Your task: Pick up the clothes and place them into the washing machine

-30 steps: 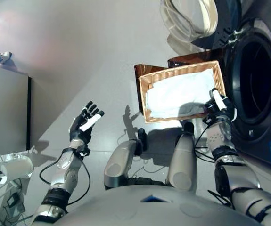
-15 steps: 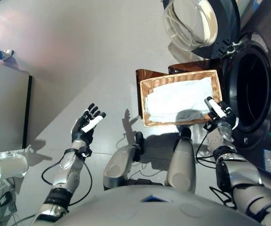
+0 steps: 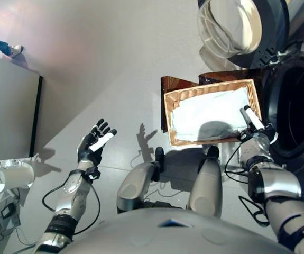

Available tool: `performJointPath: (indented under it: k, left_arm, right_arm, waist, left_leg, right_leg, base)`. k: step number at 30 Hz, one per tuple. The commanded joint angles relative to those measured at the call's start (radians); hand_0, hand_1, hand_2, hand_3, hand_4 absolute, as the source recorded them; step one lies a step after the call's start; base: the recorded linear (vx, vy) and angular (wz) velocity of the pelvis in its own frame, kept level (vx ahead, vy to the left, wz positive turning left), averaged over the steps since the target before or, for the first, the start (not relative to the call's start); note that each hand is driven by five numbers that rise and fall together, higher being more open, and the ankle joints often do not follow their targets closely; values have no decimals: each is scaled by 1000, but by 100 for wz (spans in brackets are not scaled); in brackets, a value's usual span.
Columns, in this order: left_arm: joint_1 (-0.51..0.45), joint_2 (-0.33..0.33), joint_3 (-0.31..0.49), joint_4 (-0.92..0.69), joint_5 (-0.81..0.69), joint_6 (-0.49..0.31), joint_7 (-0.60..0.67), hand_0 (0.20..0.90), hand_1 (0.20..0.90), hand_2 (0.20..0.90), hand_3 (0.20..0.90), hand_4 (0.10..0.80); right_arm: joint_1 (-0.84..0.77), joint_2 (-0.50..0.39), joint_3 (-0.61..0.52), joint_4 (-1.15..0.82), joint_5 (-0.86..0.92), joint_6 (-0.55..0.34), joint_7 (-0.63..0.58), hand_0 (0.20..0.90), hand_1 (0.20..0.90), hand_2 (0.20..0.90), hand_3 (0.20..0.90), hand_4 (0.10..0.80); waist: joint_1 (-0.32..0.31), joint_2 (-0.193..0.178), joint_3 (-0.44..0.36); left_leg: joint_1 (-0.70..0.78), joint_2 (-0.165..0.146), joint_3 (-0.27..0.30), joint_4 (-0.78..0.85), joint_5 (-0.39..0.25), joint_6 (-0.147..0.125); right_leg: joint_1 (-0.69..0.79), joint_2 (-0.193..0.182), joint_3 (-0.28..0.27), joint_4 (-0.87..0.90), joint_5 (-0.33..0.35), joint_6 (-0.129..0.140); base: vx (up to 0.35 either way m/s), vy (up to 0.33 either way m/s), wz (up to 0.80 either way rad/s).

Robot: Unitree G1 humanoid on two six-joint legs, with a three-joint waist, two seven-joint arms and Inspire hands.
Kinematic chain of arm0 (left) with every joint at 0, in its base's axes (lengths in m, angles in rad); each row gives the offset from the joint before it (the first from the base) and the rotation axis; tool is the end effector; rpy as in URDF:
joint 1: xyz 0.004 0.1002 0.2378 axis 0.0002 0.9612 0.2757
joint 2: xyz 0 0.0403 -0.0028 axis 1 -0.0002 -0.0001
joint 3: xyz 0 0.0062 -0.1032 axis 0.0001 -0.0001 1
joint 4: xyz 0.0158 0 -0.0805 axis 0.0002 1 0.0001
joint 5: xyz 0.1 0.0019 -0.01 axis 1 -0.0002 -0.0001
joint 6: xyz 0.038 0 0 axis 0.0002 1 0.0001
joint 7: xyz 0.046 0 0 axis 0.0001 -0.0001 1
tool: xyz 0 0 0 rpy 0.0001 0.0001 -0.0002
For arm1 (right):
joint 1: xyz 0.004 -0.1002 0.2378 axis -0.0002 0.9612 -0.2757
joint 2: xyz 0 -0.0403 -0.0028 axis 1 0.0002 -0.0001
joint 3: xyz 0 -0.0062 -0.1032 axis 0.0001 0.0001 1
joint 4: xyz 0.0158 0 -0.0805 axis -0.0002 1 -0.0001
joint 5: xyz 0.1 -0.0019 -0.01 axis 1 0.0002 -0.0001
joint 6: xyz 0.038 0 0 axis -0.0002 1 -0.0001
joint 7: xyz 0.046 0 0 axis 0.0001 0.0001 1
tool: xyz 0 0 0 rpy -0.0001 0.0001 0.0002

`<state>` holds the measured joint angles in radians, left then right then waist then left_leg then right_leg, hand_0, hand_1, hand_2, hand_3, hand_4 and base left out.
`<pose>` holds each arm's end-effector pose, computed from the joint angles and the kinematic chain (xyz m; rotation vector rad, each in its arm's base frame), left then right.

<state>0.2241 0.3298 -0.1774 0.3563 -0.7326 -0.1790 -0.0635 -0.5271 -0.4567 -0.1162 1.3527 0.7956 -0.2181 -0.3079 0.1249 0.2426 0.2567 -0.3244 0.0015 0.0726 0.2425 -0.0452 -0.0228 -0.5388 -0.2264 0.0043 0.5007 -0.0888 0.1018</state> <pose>0.1249 0.2130 -0.0421 -0.3733 0.4106 0.0992 0.2329 -0.2988 -0.0088 0.3445 0.4514 -0.9503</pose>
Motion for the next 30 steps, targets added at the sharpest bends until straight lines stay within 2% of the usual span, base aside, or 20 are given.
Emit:
performJointPath:
  k: [1, 5, 11, 23, 30]
  left_arm:
    - [-26, 88, 25, -33, 12, -58, 21, 900, 900, 900, 900, 800]
    - [-32, 79, 25, -27, 14, -56, 27, 900, 900, 900, 900, 800]
    - [-34, 77, 24, -26, 10, -53, 28, 900, 900, 900, 900, 800]
    - [-24, 80, 22, -29, 6, -52, 28, 900, 900, 900, 900, 800]
    - [-15, 96, 20, -68, -9, -61, 25, 900, 900, 900, 900, 800]
  right_arm:
    - [-16, 7, 10, -17, -5, -42, -18, 900, 900, 900, 900, 800]
    - [12, 31, 12, -17, -5, -42, -28, 900, 900, 900, 900, 800]
    - [30, 39, 4, -3, -4, -31, -32, 900, 900, 900, 900, 800]
    - [10, 14, -6, 18, -15, -15, -44, 900, 900, 900, 900, 800]
    - [-29, -24, -13, 31, -19, -6, -56, 900, 900, 900, 900, 800]
  waist:
    - [2, -34, -47]
    - [-5, -46, -54]
    - [-8, -43, -52]
    - [-6, -6, -40]
    - [3, 22, -24]
  left_leg:
    - [-77, -17, 19, 37, 5, 10]
    - [-65, -13, 19, 31, -1, 9]
    - [-56, -14, 19, 34, -6, 10]
    - [-85, -21, 33, 45, -5, 16]
    - [-107, -35, 35, 43, 5, 17]
  right_leg:
    - [39, 15, 1, -54, 24, -8]
    - [48, 20, 3, -64, 27, -6]
    - [60, 19, 6, -72, 31, -3]
    - [19, 15, 21, -59, 36, -4]
    - [-4, 4, 25, -57, 40, -2]
  base:
    - [0, 0, 0]
    - [0, 0, 0]
    - [0, 0, 0]
    - [-15, 9, -2]
    - [-9, 11, 3]
